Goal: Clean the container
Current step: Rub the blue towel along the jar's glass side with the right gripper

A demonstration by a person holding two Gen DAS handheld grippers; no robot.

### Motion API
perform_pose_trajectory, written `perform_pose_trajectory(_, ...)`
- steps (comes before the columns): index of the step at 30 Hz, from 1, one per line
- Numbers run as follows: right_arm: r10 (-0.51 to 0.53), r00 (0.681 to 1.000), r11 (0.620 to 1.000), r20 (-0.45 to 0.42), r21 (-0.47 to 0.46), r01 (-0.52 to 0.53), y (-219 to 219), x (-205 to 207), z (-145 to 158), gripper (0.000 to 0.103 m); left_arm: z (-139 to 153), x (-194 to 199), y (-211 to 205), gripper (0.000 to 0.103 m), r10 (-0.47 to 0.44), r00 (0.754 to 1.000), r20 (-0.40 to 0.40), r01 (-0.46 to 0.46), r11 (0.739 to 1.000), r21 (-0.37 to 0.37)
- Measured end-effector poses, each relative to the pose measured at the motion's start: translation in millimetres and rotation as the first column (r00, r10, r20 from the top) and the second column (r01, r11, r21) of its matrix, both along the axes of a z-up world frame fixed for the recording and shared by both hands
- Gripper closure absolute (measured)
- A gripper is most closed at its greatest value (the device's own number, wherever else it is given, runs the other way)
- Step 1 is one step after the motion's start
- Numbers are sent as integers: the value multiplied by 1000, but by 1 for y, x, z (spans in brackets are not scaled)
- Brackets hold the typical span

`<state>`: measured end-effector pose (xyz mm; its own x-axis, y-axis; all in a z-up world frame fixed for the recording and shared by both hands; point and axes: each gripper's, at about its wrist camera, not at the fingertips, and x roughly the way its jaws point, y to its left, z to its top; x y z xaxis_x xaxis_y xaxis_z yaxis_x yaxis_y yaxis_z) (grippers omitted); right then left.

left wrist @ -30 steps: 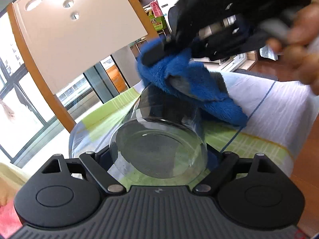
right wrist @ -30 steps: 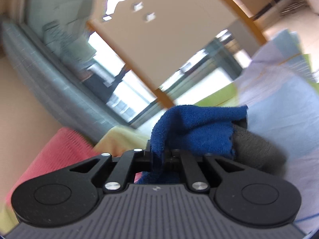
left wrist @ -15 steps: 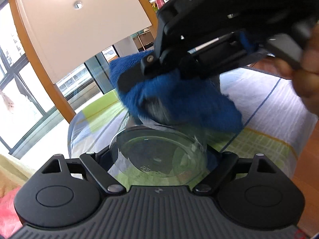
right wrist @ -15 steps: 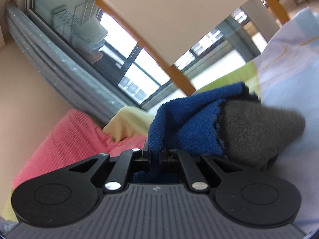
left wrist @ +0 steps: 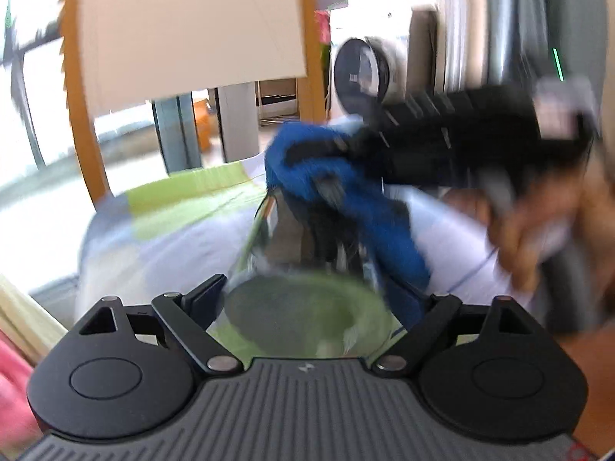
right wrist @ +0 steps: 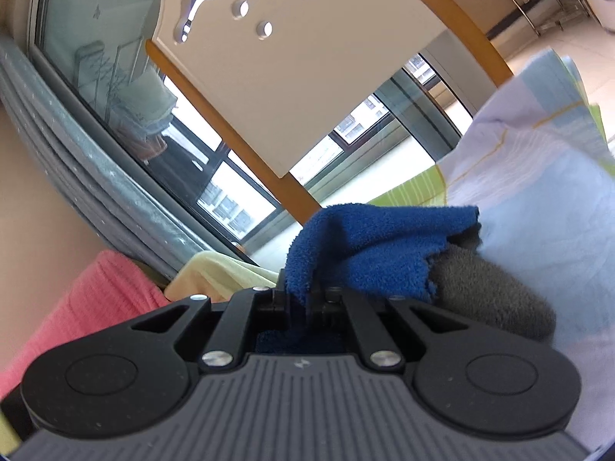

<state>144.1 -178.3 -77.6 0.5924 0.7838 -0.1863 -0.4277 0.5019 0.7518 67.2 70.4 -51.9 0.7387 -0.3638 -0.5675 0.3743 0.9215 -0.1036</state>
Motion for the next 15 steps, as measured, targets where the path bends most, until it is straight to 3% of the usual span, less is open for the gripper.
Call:
perform_pose_trajectory(3,-3,1000,1000,0,-9,3,2,-6,3,101,0,0,7,16,1,1000,-29,-1,1000,10)
perform_pose_trajectory(6,44,999,999,6,-11,-44,6,-17,8,100,-4,-18,-7,16,-25,998,58,16,987,157)
perform_pose_trajectory(8,79,997,997,11,-12,-79,8,-24,12,96,-9,-25,-18,16,-47,991,125,9,959,285)
perform_pose_trajectory(10,113,993,994,15,-13,-113,11,-32,15,96,-13,-32,-30,17,-77,979,188,-6,914,407)
perform_pose_trajectory(11,130,991,991,17,-13,-130,12,-35,17,96,-16,-33,-32,17,-92,975,200,-6,898,440)
perform_pose_trajectory(15,199,980,980,26,-16,-198,18,-51,25,96,-21,-32,-43,17,-86,976,199,-9,900,435)
